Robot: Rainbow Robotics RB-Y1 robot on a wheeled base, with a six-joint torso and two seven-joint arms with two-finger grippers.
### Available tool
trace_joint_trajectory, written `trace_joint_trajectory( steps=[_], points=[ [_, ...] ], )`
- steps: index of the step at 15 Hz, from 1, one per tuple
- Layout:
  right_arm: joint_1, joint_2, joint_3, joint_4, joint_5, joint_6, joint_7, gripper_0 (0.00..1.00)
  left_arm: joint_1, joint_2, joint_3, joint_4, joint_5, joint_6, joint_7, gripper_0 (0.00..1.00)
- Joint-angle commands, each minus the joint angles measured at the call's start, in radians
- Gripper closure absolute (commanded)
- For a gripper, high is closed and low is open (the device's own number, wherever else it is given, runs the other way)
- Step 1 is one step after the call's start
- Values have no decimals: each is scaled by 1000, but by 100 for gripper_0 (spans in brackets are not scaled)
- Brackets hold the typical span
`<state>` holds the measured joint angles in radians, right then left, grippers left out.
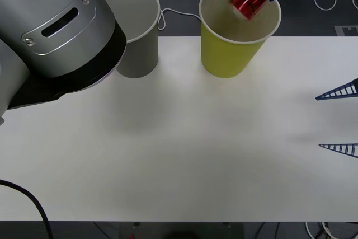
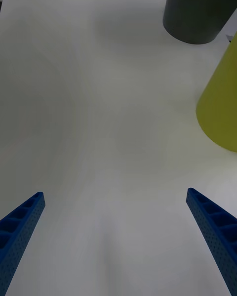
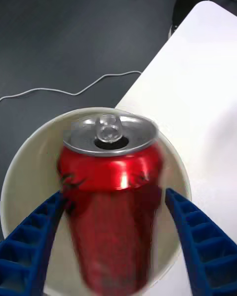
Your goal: Put the can into the green bin and the plastic bottle into the gray bin
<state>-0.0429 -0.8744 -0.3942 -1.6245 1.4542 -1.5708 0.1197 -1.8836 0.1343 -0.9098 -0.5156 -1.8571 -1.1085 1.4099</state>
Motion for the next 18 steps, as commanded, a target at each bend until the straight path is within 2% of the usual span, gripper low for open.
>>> trace_joint_trajectory(
  steps=[1, 4, 7, 13, 16, 18],
  points=[
    [0, 0, 0, 0, 0, 0, 0, 0, 1, 19, 0, -21, 26, -27, -37, 0],
    [0, 0, 0, 0, 0, 0, 0, 0, 24, 113, 0, -172, 42, -125, -39, 0],
    [0, 0, 0, 0, 0, 0, 0, 0, 119, 272, 38, -435, 44, -221, -35, 0],
    [0, 0, 0, 0, 0, 0, 0, 0, 417, 554, 287, -939, 30, -395, -48, 0],
    [0, 0, 0, 0, 0, 0, 0, 0, 543, 647, 391, -1086, 36, -462, -126, 0],
    [0, 0, 0, 0, 0, 0, 0, 0, 632, 700, 471, -1169, 52, -462, -190, 0]
  ],
)
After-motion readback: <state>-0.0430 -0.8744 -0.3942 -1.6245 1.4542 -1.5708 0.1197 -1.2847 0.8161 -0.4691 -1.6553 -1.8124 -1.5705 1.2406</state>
